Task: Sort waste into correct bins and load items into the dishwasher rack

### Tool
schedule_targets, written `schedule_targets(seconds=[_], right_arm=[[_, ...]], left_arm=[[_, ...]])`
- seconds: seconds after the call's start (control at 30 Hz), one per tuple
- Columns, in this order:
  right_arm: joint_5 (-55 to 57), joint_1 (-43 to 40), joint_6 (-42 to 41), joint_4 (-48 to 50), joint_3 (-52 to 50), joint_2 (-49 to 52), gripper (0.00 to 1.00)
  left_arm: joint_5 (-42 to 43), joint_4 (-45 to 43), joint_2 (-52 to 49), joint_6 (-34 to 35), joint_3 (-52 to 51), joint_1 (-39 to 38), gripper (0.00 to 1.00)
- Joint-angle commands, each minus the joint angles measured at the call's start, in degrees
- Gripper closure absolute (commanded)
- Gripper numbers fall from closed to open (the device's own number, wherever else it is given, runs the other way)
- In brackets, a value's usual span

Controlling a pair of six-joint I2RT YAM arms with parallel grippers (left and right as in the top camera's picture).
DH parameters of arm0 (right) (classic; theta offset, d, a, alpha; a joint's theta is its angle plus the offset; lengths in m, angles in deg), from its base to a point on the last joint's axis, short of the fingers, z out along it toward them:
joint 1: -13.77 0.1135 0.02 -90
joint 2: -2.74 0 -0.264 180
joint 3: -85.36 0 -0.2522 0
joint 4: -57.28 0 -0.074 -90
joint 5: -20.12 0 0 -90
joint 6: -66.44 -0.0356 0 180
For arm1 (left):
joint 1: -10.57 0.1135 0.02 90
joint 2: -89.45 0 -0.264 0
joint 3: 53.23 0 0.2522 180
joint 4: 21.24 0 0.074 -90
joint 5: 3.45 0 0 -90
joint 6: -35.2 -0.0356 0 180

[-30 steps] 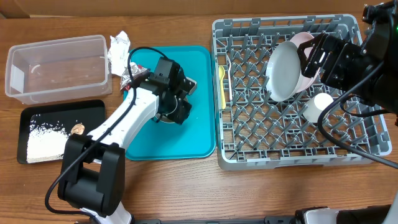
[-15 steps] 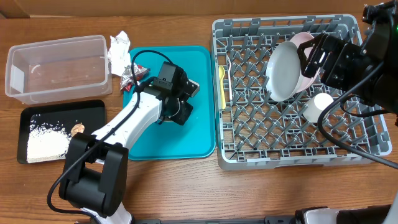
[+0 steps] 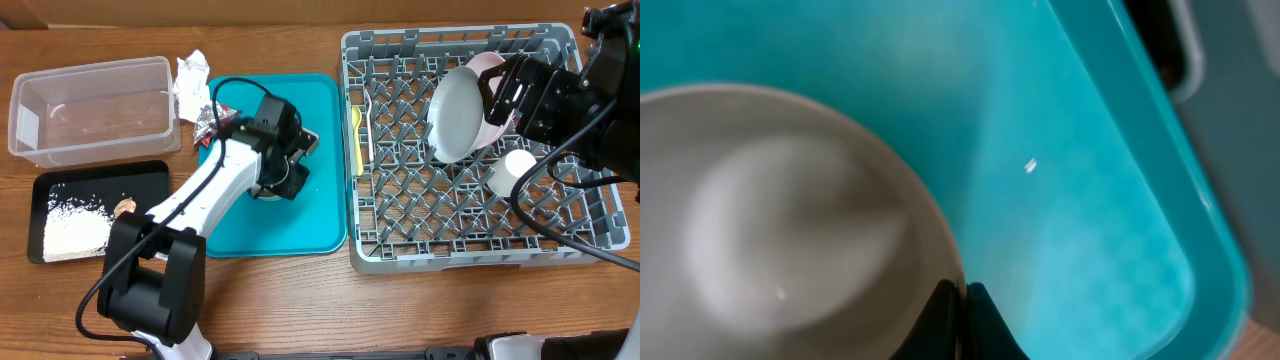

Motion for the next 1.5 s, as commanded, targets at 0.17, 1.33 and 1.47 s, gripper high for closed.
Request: schedule_targets(seconds=[0.17, 1.33, 1.47], right_arm=[[-0.33, -0.11, 1.60, 0.22, 0.02, -0.04, 0.00], [-1.03, -0.11, 2.10, 0.22, 0.02, -0.04, 0.00], [-1.03, -0.11, 2.10, 0.22, 0.02, -0.04, 0.00]], left_arm=[[15.91, 16.22, 1.40, 14.60, 29.49, 0.13, 0.96], [35.08, -83.93, 0.26, 80.70, -12.07, 2.56, 0.96], [33.29, -83.93, 0.24, 78.68, -12.07, 0.55, 0.96]])
